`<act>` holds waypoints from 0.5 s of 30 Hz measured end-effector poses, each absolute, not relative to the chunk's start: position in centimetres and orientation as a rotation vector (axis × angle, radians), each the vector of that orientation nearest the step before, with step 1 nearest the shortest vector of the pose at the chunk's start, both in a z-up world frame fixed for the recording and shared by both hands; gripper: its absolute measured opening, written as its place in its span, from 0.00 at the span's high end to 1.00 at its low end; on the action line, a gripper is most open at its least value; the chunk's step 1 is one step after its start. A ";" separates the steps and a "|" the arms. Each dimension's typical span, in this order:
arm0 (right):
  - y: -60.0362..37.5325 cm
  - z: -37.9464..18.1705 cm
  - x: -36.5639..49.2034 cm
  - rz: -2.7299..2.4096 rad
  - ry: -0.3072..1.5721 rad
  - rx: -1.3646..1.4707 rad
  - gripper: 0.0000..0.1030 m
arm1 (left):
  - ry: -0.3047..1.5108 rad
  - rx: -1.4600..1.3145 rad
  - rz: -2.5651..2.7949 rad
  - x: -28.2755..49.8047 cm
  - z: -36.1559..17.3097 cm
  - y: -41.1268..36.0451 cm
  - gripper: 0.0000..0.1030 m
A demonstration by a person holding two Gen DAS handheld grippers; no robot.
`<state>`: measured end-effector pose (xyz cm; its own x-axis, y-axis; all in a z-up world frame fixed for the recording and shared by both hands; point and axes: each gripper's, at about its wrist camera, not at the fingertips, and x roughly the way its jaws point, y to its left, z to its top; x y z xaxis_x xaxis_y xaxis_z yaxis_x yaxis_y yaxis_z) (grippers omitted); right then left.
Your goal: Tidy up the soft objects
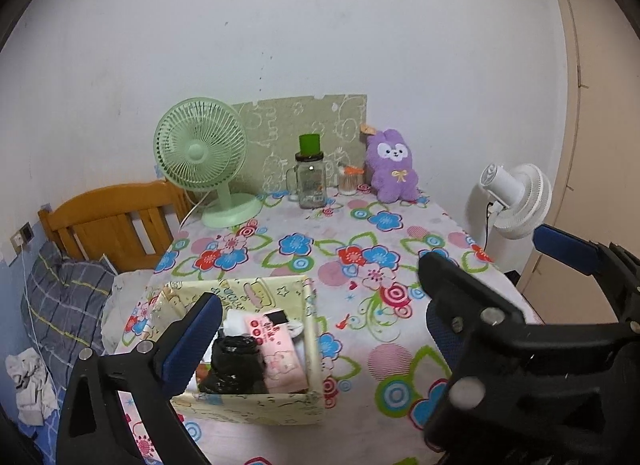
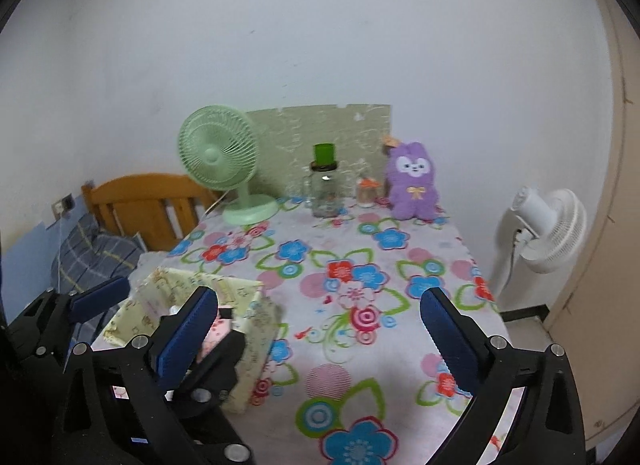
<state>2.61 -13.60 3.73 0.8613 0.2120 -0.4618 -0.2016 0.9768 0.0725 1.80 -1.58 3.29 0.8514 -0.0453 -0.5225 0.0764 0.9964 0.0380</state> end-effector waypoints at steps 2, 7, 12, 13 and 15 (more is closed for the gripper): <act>-14.7 3.9 2.3 0.192 0.479 0.036 0.00 | 0.541 0.063 -0.063 1.6 3.6 -2.2 0.00; -17.1 4.5 1.3 0.148 0.453 0.068 0.00 | 0.534 0.061 -0.058 1.2 4.1 -3.3 0.00; -18.8 5.1 0.2 0.117 0.419 0.081 0.00 | 0.515 0.047 -0.052 0.5 4.7 -3.6 0.00; -19.0 5.1 0.1 0.113 0.414 0.081 0.00 | 0.509 0.044 -0.049 0.4 4.9 -3.7 0.00; -19.3 5.2 -0.2 0.112 0.408 0.081 0.00 | 0.505 0.040 -0.042 0.2 5.0 -3.7 0.00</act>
